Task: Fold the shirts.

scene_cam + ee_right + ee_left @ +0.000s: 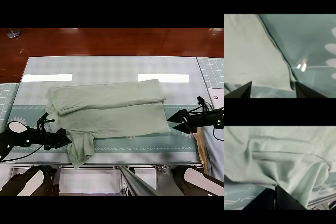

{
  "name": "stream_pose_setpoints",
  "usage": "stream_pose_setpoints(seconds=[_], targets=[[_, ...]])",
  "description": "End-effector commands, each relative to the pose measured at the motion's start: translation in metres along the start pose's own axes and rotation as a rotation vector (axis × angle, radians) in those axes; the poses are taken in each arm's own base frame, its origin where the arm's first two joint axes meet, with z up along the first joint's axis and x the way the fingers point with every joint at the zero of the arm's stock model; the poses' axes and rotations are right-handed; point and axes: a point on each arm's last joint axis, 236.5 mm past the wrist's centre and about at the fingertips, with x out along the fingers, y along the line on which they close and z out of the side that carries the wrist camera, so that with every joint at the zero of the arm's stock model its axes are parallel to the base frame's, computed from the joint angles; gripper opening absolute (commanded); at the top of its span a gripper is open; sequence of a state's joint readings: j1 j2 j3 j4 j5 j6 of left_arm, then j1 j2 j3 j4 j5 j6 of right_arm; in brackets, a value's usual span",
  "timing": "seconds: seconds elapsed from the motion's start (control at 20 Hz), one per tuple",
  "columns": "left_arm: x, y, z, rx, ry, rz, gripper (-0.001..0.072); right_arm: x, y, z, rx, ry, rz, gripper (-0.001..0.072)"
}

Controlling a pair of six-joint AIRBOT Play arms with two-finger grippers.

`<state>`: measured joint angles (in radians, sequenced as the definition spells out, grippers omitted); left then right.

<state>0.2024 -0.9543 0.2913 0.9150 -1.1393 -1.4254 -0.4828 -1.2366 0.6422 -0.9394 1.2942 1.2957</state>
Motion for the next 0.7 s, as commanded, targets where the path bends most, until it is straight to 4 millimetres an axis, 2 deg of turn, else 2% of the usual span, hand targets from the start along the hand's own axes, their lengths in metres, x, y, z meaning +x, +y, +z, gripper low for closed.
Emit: stream_pose_setpoints(seconds=[0.0, 0.35, 0.5, 0.65], targets=[[0.0, -0.005, 0.001, -0.015, -0.005, -0.02, 0.0028, 0.019, -0.003, -0.02, -0.056, 0.094, -0.083, 0.0617], [0.0, -0.006, 0.001, -0.015, -0.005, -0.022, 0.0028, 0.03, -0.008, -0.016, -0.027, 0.108, -0.085, 0.0617], [0.0, -0.006, 0.002, -0.015, -0.008, -0.022, 0.0028, 0.032, -0.002, -0.007, -0.013, 0.07, -0.057, 0.0616], [0.0, -0.006, 0.002, -0.008, -0.008, -0.022, 0.0028, 0.034, 0.011, 0.004, -0.001, 0.021, -0.015, 0.0552]])
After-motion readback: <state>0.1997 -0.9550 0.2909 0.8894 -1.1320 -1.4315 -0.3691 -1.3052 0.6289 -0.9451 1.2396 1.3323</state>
